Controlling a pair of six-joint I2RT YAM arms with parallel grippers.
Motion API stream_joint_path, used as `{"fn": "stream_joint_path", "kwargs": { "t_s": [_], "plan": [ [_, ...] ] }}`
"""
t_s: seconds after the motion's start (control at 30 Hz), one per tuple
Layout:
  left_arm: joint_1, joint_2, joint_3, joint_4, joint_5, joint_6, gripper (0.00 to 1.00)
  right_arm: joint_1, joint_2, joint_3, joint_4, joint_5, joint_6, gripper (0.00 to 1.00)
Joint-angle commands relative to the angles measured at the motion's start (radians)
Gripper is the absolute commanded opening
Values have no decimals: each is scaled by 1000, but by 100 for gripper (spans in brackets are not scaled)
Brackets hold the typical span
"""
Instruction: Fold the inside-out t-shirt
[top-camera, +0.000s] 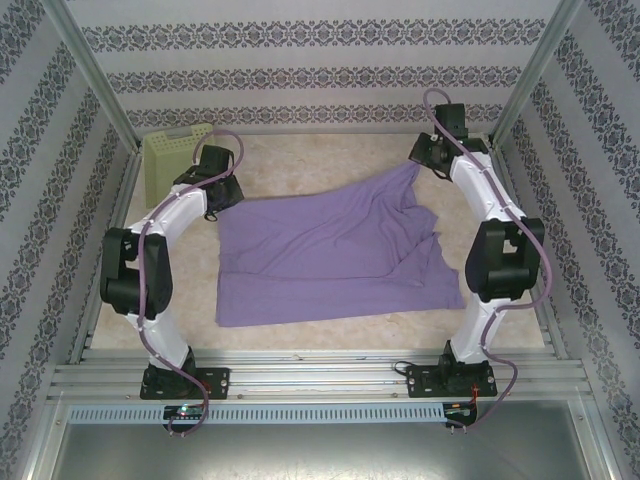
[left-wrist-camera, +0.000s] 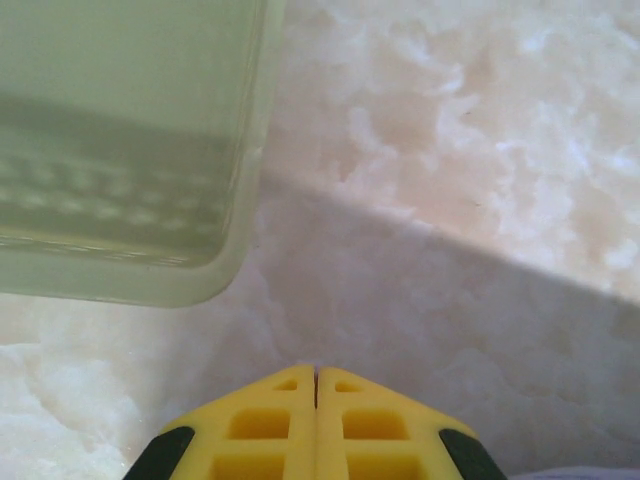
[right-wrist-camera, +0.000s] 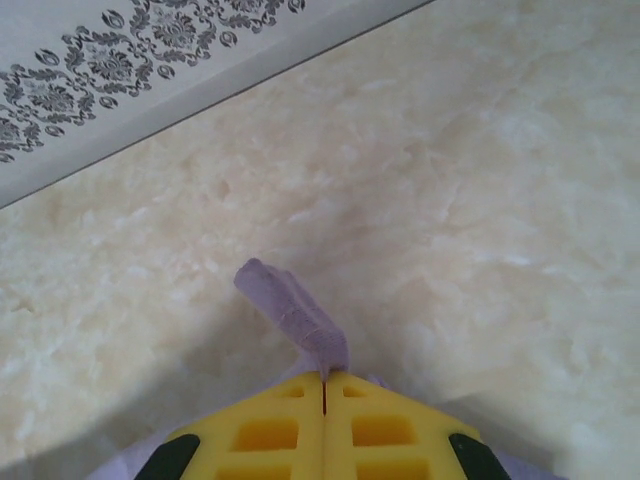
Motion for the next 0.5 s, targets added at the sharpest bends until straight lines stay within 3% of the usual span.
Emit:
{"fn": "stream_joint_path", "kwargs": {
  "t_s": [0.0, 0.47],
  "plan": [
    [-11, -53, -39, -31, -39, 30, 0, -7, -101, -87, 102, 11, -32, 0],
    [-41, -260, -301, 63, -97, 5, 0, -23, -494, -585, 237, 6, 26, 0]
  ]
}}
